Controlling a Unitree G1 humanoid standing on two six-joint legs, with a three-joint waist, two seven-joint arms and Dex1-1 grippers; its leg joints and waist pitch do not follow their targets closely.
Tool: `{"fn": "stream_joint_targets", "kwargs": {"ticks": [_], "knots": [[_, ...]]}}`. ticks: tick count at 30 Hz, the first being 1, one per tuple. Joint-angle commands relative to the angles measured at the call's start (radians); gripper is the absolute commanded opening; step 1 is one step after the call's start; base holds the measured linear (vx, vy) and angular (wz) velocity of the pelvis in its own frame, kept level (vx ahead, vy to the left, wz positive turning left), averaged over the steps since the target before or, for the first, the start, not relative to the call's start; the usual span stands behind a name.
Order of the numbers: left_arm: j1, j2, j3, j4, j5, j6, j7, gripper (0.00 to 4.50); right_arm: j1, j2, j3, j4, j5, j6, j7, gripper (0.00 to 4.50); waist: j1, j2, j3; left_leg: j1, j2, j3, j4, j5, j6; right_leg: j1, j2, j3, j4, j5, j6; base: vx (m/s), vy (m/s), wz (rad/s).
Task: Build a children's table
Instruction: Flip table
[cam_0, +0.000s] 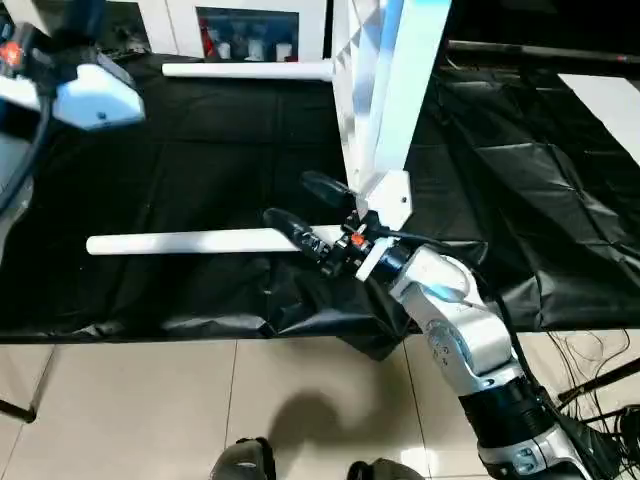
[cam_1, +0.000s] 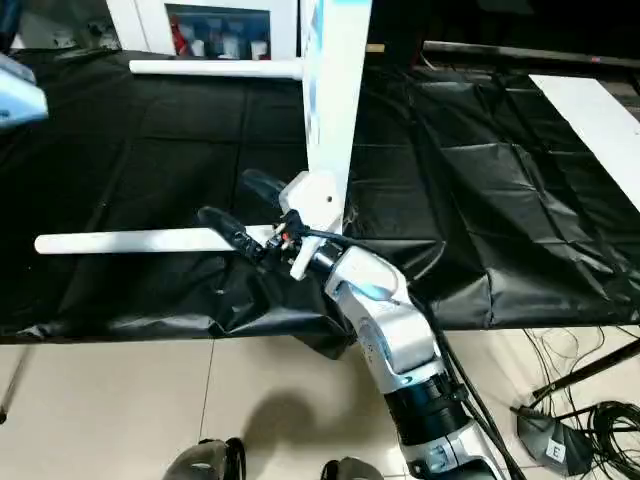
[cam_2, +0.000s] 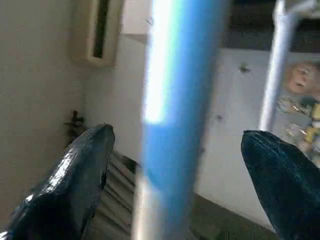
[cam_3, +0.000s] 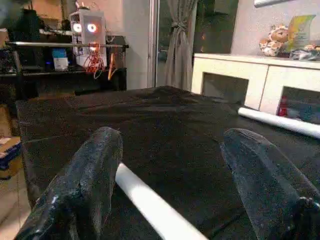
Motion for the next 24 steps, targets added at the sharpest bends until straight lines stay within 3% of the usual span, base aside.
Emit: {"fn": "stream_joint_targets", "kwargs": {"ticks": [1,7,9,12,14,17,19,20,22,23,24], "knots": [[-0.026,0.012,-0.020,0.024,0.004,0.001,-0.022,4.50,-0.011,0.001,0.002,-0.036,0.003,-0.002,0.001,3.45,0.001,0.039,-0.075,0.057,0.094,-0.077,-0.090,-0.377,-0.119,0.007,-0.106,0.068,-0.071,-0.112,-0.157,0.000,0.000,0.00],[-0.100,0.002,-0.054,0.124,0.000,-0.011,-0.035,4.50,-0.014,-0.005,0.020,-0.053,-0.020,-0.014,0.011,3.45,0.001,0.044,-0.074,0.056,0.092,-0.077,-0.090,-0.374,-0.117,0.011,-0.106,0.067,-0.068,-0.071,-0.173,0.000,0.000,0.00],[-0.126,-0.004,-0.062,0.154,-0.005,-0.011,-0.040,4.22,-0.013,-0.002,0.021,-0.056,-0.023,-0.015,0.011,3.53,0.001,0.042,-0.074,0.056,0.093,-0.077,-0.090,-0.384,-0.117,0.012,-0.108,0.069,-0.069,-0.085,-0.177,0.000,0.000,0.00],[-0.154,-0.009,-0.063,0.184,-0.024,-0.005,-0.050,3.89,-0.012,0.005,0.023,-0.063,-0.031,-0.014,0.007,3.53,0.003,0.051,-0.071,0.059,0.094,-0.078,-0.089,-0.402,-0.123,0.008,-0.109,0.069,-0.071,-0.110,-0.181,0.000,0.000,0.00],[-0.159,-0.009,-0.063,0.191,-0.026,0.001,-0.054,3.89,-0.012,0.007,0.023,-0.065,-0.032,-0.013,0.006,3.53,0.002,0.047,-0.070,0.059,0.095,-0.079,-0.091,-0.418,-0.126,0.009,-0.110,0.070,-0.072,-0.128,-0.178,0.000,0.000,0.00],[-0.192,0.003,-0.066,0.217,-0.040,-0.007,-0.066,3.66,-0.010,0.009,0.027,-0.081,-0.042,-0.015,-0.002,3.53,0.005,0.062,-0.069,0.061,0.095,-0.083,-0.091,-0.447,-0.140,0.005,-0.111,0.070,-0.074,-0.148,-0.178,0.000,0.000,0.00],[-0.199,0.002,-0.065,0.229,-0.048,-0.009,-0.065,3.50,-0.008,0.012,0.026,-0.094,-0.031,-0.014,-0.002,3.53,0.004,0.056,-0.069,0.059,0.095,-0.082,-0.092,-0.452,-0.140,0.007,-0.111,0.071,-0.073,-0.148,-0.178,0.000,0.000,0.00],[-0.202,0.003,-0.067,0.231,-0.050,-0.012,-0.069,3.43,-0.006,0.014,0.024,-0.101,-0.021,-0.014,0.000,3.53,0.006,0.066,-0.068,0.059,0.095,-0.083,-0.090,-0.442,-0.138,0.006,-0.112,0.072,-0.072,-0.139,-0.179,0.000,0.000,0.00],[-0.209,0.000,-0.068,0.236,-0.061,-0.017,-0.072,3.24,0.007,0.017,0.017,-0.129,0.013,-0.012,0.019,3.53,0.005,0.064,-0.068,0.060,0.095,-0.081,-0.090,-0.443,-0.132,0.006,-0.111,0.073,-0.075,-0.136,-0.179,0.000,0.000,0.00],[-0.210,-0.001,-0.069,0.237,-0.062,-0.019,-0.075,3.15,0.009,0.017,0.016,-0.133,0.018,-0.012,0.023,3.53,0.007,0.070,-0.066,0.058,0.097,-0.083,-0.090,-0.439,-0.132,0.007,-0.112,0.072,-0.074,-0.129,-0.180,0.000,0.000,0.00],[-0.212,-0.003,-0.073,0.239,-0.065,-0.017,-0.084,2.98,0.014,0.018,0.014,-0.141,0.023,-0.012,0.029,3.53,0.006,0.069,-0.066,0.058,0.097,-0.082,-0.090,-0.434,-0.129,0.008,-0.110,0.072,-0.072,-0.119,-0.183,0.000,0.000,0.00]]}}
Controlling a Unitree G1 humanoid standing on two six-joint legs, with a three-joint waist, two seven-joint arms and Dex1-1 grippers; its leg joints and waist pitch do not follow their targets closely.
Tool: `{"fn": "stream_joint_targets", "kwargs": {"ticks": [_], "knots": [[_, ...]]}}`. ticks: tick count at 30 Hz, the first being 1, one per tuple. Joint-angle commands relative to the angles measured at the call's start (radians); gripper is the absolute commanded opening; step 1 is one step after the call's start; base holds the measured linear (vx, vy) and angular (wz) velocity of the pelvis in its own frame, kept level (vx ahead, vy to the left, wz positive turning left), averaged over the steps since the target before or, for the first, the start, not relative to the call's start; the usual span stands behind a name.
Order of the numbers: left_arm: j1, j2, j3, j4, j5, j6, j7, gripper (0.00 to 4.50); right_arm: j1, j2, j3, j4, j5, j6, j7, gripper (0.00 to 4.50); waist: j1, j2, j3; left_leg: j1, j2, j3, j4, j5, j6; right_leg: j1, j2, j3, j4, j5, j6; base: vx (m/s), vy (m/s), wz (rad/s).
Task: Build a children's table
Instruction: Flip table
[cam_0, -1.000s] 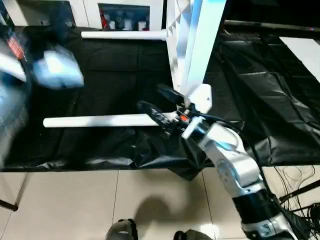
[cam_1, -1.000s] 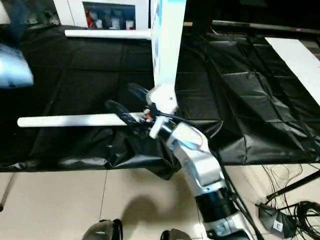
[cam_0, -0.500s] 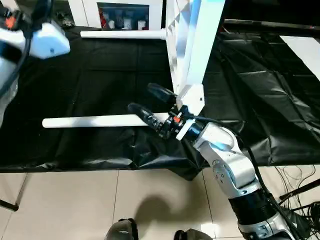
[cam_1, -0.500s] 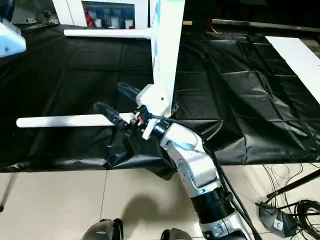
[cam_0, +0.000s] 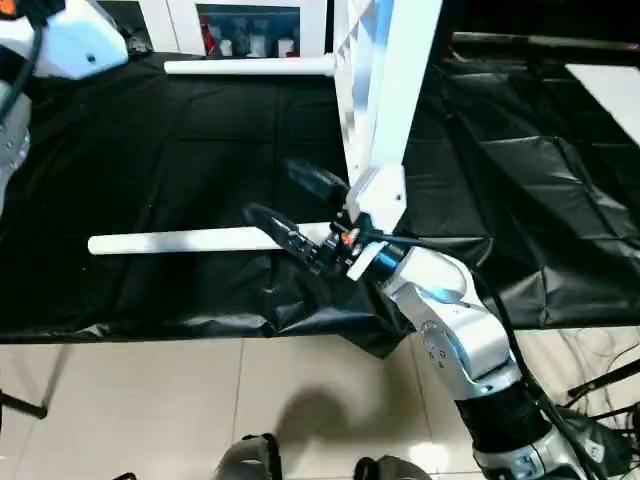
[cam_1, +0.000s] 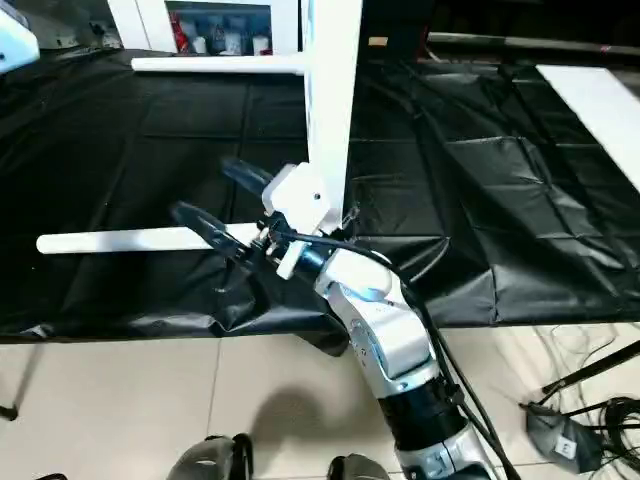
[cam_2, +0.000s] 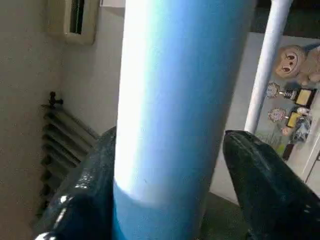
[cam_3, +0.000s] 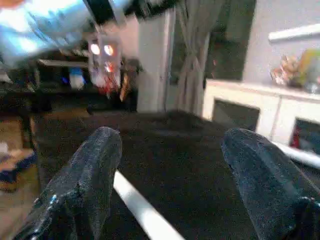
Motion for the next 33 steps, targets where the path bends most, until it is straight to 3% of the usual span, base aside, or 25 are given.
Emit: {"fn": "stream_joint_targets", "kwargs": {"ticks": [1,7,13,18,25,32,33], "knots": [[-0.010,-0.002,-0.024,0.007,-0.022,-0.009,-0.043,2.88,0.017,0.000,-0.013,-0.033,0.022,-0.007,0.016,3.53,-0.001,0.040,-0.080,0.057,0.096,-0.080,-0.090,-0.431,-0.126,0.009,-0.110,0.072,-0.073,-0.120,-0.183,0.000,0.000,0.00],[-0.018,-0.027,-0.048,0.004,-0.069,0.004,-0.138,2.48,0.022,0.001,-0.019,-0.039,0.016,-0.010,0.017,3.53,0.007,0.047,-0.078,0.061,0.096,-0.079,-0.091,-0.463,-0.138,0.004,-0.113,0.073,-0.078,-0.168,-0.185,0.000,0.000,0.00],[-0.021,-0.049,-0.061,-0.052,-0.165,0.176,-0.371,1.95,0.022,0.005,-0.018,-0.035,0.012,-0.013,0.004,3.53,0.014,0.044,-0.072,0.064,0.099,-0.081,-0.094,-0.481,-0.141,0.000,-0.119,0.077,-0.085,-0.237,-0.176,0.000,0.000,0.00],[-0.029,-0.069,-0.040,-0.111,-0.264,0.323,-0.501,1.81,0.022,0.004,-0.017,-0.032,0.005,-0.014,0.004,3.53,0.014,0.043,-0.070,0.064,0.098,-0.082,-0.094,-0.487,-0.135,-0.001,-0.124,0.080,-0.090,-0.292,-0.170,0.000,0.000,0.00],[-0.067,-0.147,0.070,-0.170,-0.421,0.565,-0.543,1.79,0.011,-0.007,-0.028,-0.012,-0.001,-0.025,0.010,3.53,0.024,0.043,-0.081,0.050,0.098,-0.073,-0.084,-0.331,-0.065,0.013,-0.127,0.079,-0.091,-0.266,-0.178,0.000,0.000,0.00],[-0.091,-0.245,0.177,-0.197,-0.538,0.718,-0.525,1.84,-0.002,-0.016,-0.042,0.005,-0.004,-0.034,0.014,3.53,0.036,0.046,-0.095,0.040,0.092,-0.064,-0.070,-0.204,-0.011,0.022,-0.123,0.072,-0.076,-0.135,-0.206,0.000,0.000,0.00],[-0.091,-0.255,0.190,-0.207,-0.542,0.743,-0.526,1.86,-0.002,-0.017,-0.044,0.004,-0.006,-0.034,0.015,3.53,0.035,0.046,-0.097,0.036,0.090,-0.062,-0.066,-0.166,0.010,0.025,-0.119,0.069,-0.072,-0.100,-0.208,0.000,0.000,0.00]]}}
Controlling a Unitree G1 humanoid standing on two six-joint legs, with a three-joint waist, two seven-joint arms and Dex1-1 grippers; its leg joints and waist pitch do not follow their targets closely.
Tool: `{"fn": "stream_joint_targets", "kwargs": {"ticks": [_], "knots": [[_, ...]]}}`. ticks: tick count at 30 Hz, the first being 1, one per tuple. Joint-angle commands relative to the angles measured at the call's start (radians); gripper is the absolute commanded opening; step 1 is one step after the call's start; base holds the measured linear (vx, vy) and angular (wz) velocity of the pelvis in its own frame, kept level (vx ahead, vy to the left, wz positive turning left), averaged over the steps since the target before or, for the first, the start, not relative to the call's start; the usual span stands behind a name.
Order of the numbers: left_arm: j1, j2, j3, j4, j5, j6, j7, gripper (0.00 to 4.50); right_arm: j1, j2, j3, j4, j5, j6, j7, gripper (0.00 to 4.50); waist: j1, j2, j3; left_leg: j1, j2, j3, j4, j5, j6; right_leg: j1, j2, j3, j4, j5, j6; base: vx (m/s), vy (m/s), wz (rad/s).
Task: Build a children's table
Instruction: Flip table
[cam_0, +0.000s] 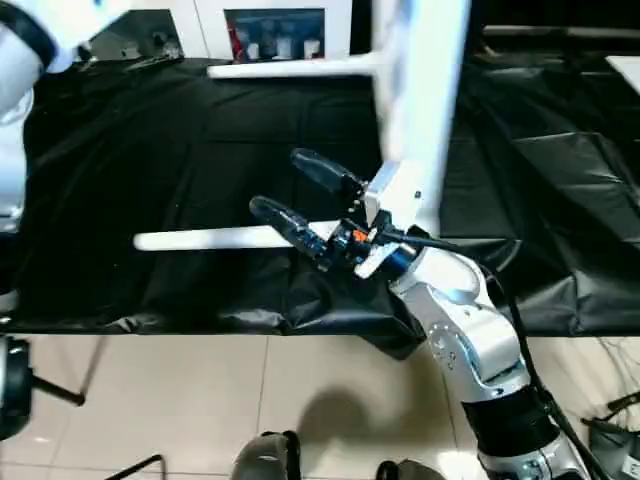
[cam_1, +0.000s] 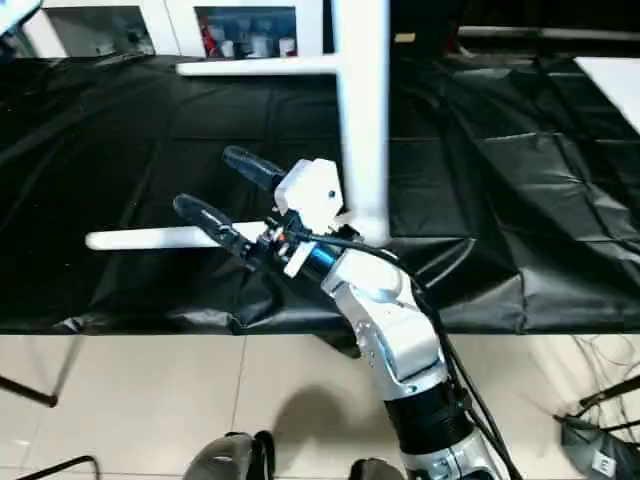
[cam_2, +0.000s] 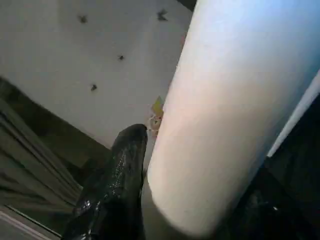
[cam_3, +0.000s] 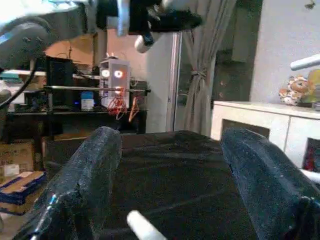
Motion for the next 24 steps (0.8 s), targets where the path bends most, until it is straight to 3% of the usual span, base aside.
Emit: {"fn": "stream_joint_targets", "kwargs": {"ticks": [1,7,11,12,13,14,16,17,20,21,23,24], "knots": [[-0.001,-0.095,0.136,0.028,-0.197,0.167,0.040,1.86,-0.004,-0.003,-0.008,-0.003,-0.006,-0.012,0.005,3.53,-0.012,-0.012,-0.090,0.040,0.091,-0.065,-0.064,-0.156,0.015,0.029,-0.117,0.067,-0.070,-0.088,-0.213,0.000,0.000,0.00],[0.007,-0.127,0.174,0.019,-0.200,0.194,0.077,1.87,0.011,-0.012,-0.009,-0.016,-0.004,-0.009,0.008,3.53,-0.014,-0.009,-0.094,0.039,0.090,-0.067,-0.061,-0.159,0.036,0.029,-0.112,0.064,-0.076,-0.125,-0.205,0.000,0.000,0.00],[0.059,-0.183,0.215,-0.028,-0.212,0.239,0.114,1.80,0.027,-0.022,-0.013,-0.030,-0.004,-0.006,0.010,3.53,-0.027,-0.012,-0.101,0.035,0.094,-0.069,-0.059,-0.119,0.051,0.032,-0.108,0.060,-0.061,-0.004,-0.221,0.000,0.000,0.00],[0.072,-0.204,0.232,-0.042,-0.219,0.248,0.136,1.80,0.031,-0.025,-0.015,-0.035,-0.004,-0.005,0.009,3.53,-0.031,-0.013,-0.102,0.032,0.092,-0.067,-0.054,-0.094,0.074,0.033,-0.110,0.059,-0.058,0.046,-0.236,0.000,0.000,0.00],[0.092,-0.216,0.236,-0.060,-0.213,0.249,0.150,1.80,0.036,-0.028,-0.018,-0.042,0.000,-0.002,0.009,3.53,-0.032,-0.013,-0.100,0.033,0.092,-0.067,-0.053,-0.095,0.081,0.032,-0.110,0.059,-0.060,0.047,-0.239,0.000,0.000,0.00],[0.108,-0.232,0.245,-0.079,-0.213,0.264,0.164,1.80,0.041,-0.031,-0.021,-0.049,0.002,-0.001,0.007,3.53,-0.035,-0.021,-0.096,0.028,0.091,-0.065,-0.054,-0.104,0.088,0.035,-0.111,0.059,-0.064,0.031,-0.238,0.000,0.000,0.00],[0.159,-0.254,0.249,-0.114,-0.209,0.265,0.204,1.80,0.056,-0.029,-0.037,-0.058,-0.003,-0.010,-0.018,3.53,-0.034,-0.019,-0.095,0.029,0.094,-0.067,-0.054,-0.112,0.090,0.036,-0.114,0.060,-0.066,0.005,-0.235,0.000,0.000,0.00],[0.175,-0.267,0.255,-0.126,-0.214,0.273,0.217,1.80,0.063,-0.030,-0.044,-0.062,0.000,-0.007,-0.023,3.53,-0.037,-0.026,-0.092,0.031,0.093,-0.065,-0.056,-0.129,0.087,0.033,-0.111,0.060,-0.072,-0.028,-0.231,0.000,0.000,0.00],[0.237,-0.313,0.269,-0.157,-0.229,0.284,0.251,1.77,0.092,-0.049,-0.047,-0.061,-0.002,-0.004,-0.018,3.53,-0.038,-0.023,-0.086,0.035,0.093,-0.067,-0.061,-0.176,0.064,0.031,-0.109,0.061,-0.083,-0.119,-0.213,0.000,0.000,0.00],[0.256,-0.336,0.281,-0.169,-0.241,0.270,0.259,1.76,0.101,-0.055,-0.048,-0.061,-0.003,-0.004,-0.015,3.53,-0.039,-0.028,-0.083,0.035,0.094,-0.066,-0.063,-0.186,0.060,0.031,-0.109,0.062,-0.087,-0.133,-0.209,0.000,0.000,0.00],[0.291,-0.359,0.285,-0.181,-0.258,0.253,0.248,1.74,0.113,-0.062,-0.051,-0.060,-0.004,-0.006,-0.014,3.53,-0.038,-0.026,-0.086,0.037,0.097,-0.069,-0.064,-0.195,0.049,0.031,-0.111,0.063,-0.087,-0.140,-0.203,0.000,0.000,0.00],[0.328,-0.377,0.283,-0.187,-0.286,0.232,0.218,1.72,0.121,-0.067,-0.058,-0.056,-0.005,-0.008,-0.017,3.53,-0.040,-0.032,-0.086,0.039,0.096,-0.068,-0.067,-0.196,0.047,0.028,-0.107,0.062,-0.087,-0.125,-0.198,0.000,0.000,0.00]]}}
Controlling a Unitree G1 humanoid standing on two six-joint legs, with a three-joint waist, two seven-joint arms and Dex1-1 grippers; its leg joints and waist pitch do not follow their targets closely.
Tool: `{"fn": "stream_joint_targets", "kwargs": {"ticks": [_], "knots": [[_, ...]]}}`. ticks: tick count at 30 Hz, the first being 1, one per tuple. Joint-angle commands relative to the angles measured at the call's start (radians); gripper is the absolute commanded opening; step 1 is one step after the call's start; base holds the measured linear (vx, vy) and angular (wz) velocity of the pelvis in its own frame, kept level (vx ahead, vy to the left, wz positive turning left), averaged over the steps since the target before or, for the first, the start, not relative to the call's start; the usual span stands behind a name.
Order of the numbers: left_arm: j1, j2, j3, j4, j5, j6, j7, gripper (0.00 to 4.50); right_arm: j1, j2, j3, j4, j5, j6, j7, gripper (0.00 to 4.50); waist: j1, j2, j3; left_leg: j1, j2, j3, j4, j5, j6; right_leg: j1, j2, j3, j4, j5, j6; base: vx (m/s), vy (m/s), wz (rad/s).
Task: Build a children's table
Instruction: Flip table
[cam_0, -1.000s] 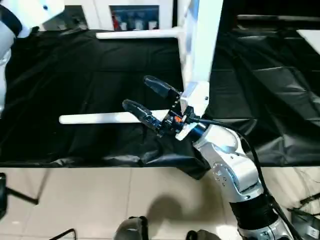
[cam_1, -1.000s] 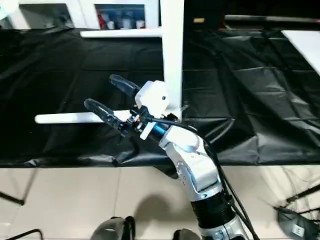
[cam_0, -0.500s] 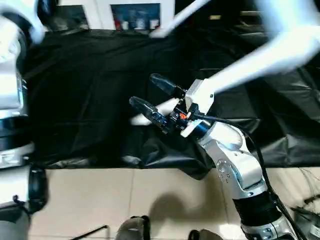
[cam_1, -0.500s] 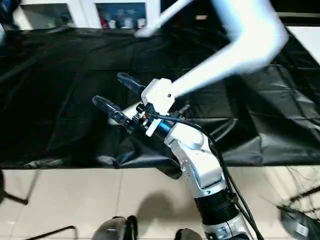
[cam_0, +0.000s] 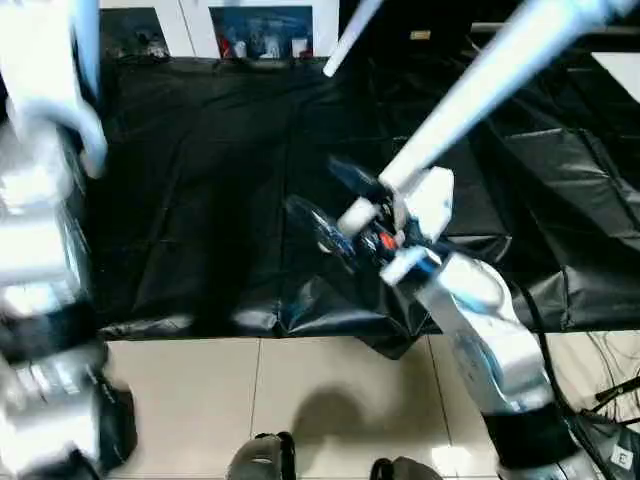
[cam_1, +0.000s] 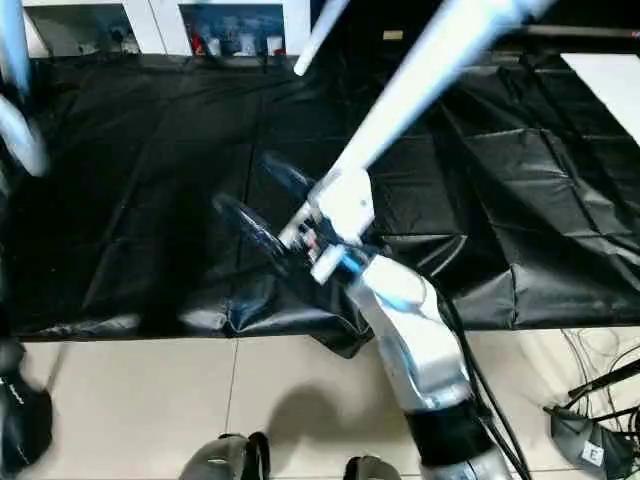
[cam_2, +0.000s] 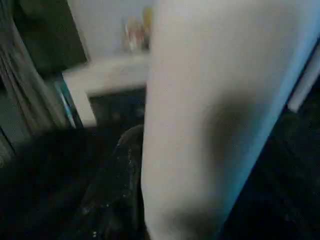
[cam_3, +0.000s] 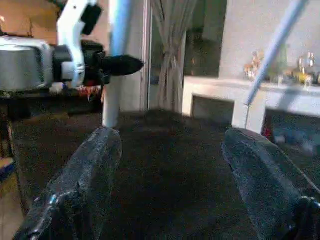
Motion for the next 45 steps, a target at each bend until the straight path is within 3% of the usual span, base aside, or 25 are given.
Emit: {"fn": "stream_joint_targets", "kwargs": {"ticks": [1,7,9,13,14,17,21,24,28,33,34,35,36,39,41,44,45], "knots": [[0.035,-0.011,-0.006,-0.011,-0.060,-0.041,-0.051,1.72,0.002,-0.001,-0.024,-0.007,-0.002,-0.007,-0.001,3.53,-0.006,0.000,-0.083,0.049,0.097,-0.066,-0.076,-0.194,0.041,0.032,-0.107,0.065,-0.085,-0.119,-0.198,0.000,0.000,0.00],[0.095,0.022,-0.073,0.019,-0.052,-0.102,-0.096,1.59,0.005,0.012,-0.050,0.014,-0.005,-0.020,-0.029,3.53,-0.001,-0.001,-0.086,0.065,0.101,-0.066,-0.083,-0.219,0.018,0.020,-0.098,0.063,-0.079,-0.030,-0.200,0.000,0.000,0.00],[0.099,0.025,-0.080,0.036,-0.045,-0.111,-0.093,1.59,0.010,0.013,-0.048,0.017,-0.005,-0.023,-0.033,3.53,-0.002,0.001,-0.084,0.066,0.102,-0.067,-0.088,-0.238,-0.001,0.023,-0.098,0.062,-0.076,-0.010,-0.199,0.000,0.000,0.00],[0.114,0.035,-0.109,0.089,-0.025,-0.152,-0.105,1.59,0.031,0.013,-0.034,0.022,-0.010,-0.028,-0.034,3.53,-0.005,-0.005,-0.082,0.066,0.102,-0.068,-0.094,-0.257,-0.032,0.029,-0.103,0.062,-0.074,0.023,-0.195,0.000,0.000,0.00],[0.117,0.034,-0.112,0.122,-0.031,-0.172,-0.113,1.59,0.038,0.017,-0.031,0.023,-0.010,-0.025,-0.034,3.53,-0.007,-0.011,-0.081,0.063,0.098,-0.066,-0.093,-0.262,-0.030,0.031,-0.106,0.065,-0.078,0.014,-0.191,0.000,0.000,0.00],[0.122,0.046,-0.125,0.220,-0.033,-0.279,-0.137,1.59,0.054,0.025,-0.023,0.029,-0.017,-0.024,-0.036,3.53,-0.006,-0.011,-0.080,0.059,0.098,-0.069,-0.093,-0.272,-0.027,0.037,-0.114,0.067,-0.083,-0.020,-0.184,0.000,0.000,0.00],[0.128,0.077,-0.129,0.325,-0.023,-0.334,-0.133,1.59,0.075,0.038,-0.030,0.039,-0.021,-0.016,-0.064,3.53,-0.012,-0.010,-0.075,0.065,0.100,-0.070,-0.100,-0.329,-0.050,0.029,-0.112,0.068,-0.090,-0.101,-0.177,0.000,0.000,0.00],[0.147,0.098,-0.116,0.342,-0.032,-0.342,-0.130,2.29,0.092,0.042,-0.039,0.035,-0.015,-0.009,-0.078,3.53,-0.019,-0.012,-0.070,0.068,0.102,-0.075,-0.109,-0.402,-0.086,0.026,-0.113,0.069,-0.094,-0.176,-0.165,0.000,0.000,0.00],[0.178,0.119,-0.087,0.355,-0.055,-0.371,-0.139,2.54,0.114,0.048,-0.039,0.032,-0.028,-0.017,-0.091,3.53,-0.030,-0.020,-0.068,0.060,0.100,-0.077,-0.112,-0.399,-0.089,0.031,-0.117,0.072,-0.097,-0.213,-0.155,0.000,0.000,0.00],[0.216,0.113,-0.026,0.293,-0.137,-0.399,-0.163,2.90,0.136,0.077,-0.080,0.033,-0.047,-0.030,-0.181,3.53,-0.027,-0.020,-0.075,0.063,0.099,-0.068,-0.105,-0.321,-0.060,0.029,-0.115,0.074,-0.091,-0.118,-0.188,0.000,0.000,0.00],[0.241,0.099,-0.009,0.246,-0.189,-0.407,-0.203,2.90,0.146,0.083,-0.100,0.024,-0.031,-0.025,-0.193,3.53,-0.029,-0.034,-0.075,0.063,0.098,-0.063,-0.103,-0.299,-0.043,0.030,-0.112,0.073,-0.091,-0.091,-0.195,0.000,0.000,0.00],[0.250,0.091,-0.002,0.231,-0.205,-0.418,-0.210,2.99,0.151,0.083,-0.107,0.019,-0.022,-0.019,-0.196,3.53,-0.025,-0.028,-0.075,0.062,0.100,-0.066,-0.101,-0.281,-0.037,0.034,-0.119,0.074,-0.086,-0.078,-0.204,0.000,0.000,0.00],[0.278,0.074,0.015,0.193,-0.251,-0.436,-0.218,3.19,0.163,0.081,-0.122,0.000,-0.002,-0.001,-0.198,3.53,-0.025,-0.033,-0.073,0.061,0.102,-0.062,-0.102,-0.260,-0.018,0.033,-0.115,0.072,-0.086,-0.062,-0.210,0.000,0.000,0.00],[0.349,0.040,0.032,0.108,-0.349,-0.420,-0.265,3.32,0.180,0.066,-0.121,-0.029,0.006,0.023,-0.188,3.53,-0.026,-0.029,-0.076,0.064,0.100,-0.059,-0.101,-0.245,-0.005,0.031,-0.105,0.068,-0.081,-0.029,-0.209,0.000,0.000,0.00],[0.401,0.019,0.032,0.041,-0.416,-0.394,-0.308,3.32,0.187,0.058,-0.118,-0.031,-0.001,0.029,-0.186,3.53,-0.025,-0.020,-0.076,0.067,0.103,-0.059,-0.103,-0.271,-0.020,0.033,-0.108,0.069,-0.083,-0.056,-0.209,0.000,0.000,0.00],[0.487,0.000,0.005,-0.047,-0.453,-0.368,-0.335,3.32,0.198,0.054,-0.119,-0.027,-0.012,0.044,-0.199,3.53,-0.025,-0.022,-0.072,0.065,0.102,-0.058,-0.107,-0.303,-0.033,0.033,-0.106,0.071,-0.092,-0.092,-0.202,0.000,0.000,0.00],[0.530,-0.015,-0.003,-0.079,-0.449,-0.364,-0.317,3.32,0.206,0.055,-0.118,-0.030,-0.017,0.052,-0.211,3.53,-0.021,-0.014,-0.071,0.073,0.102,-0.057,-0.107,-0.341,-0.049,0.026,-0.105,0.074,-0.099,-0.135,-0.188,0.000,0.000,0.00]]}}
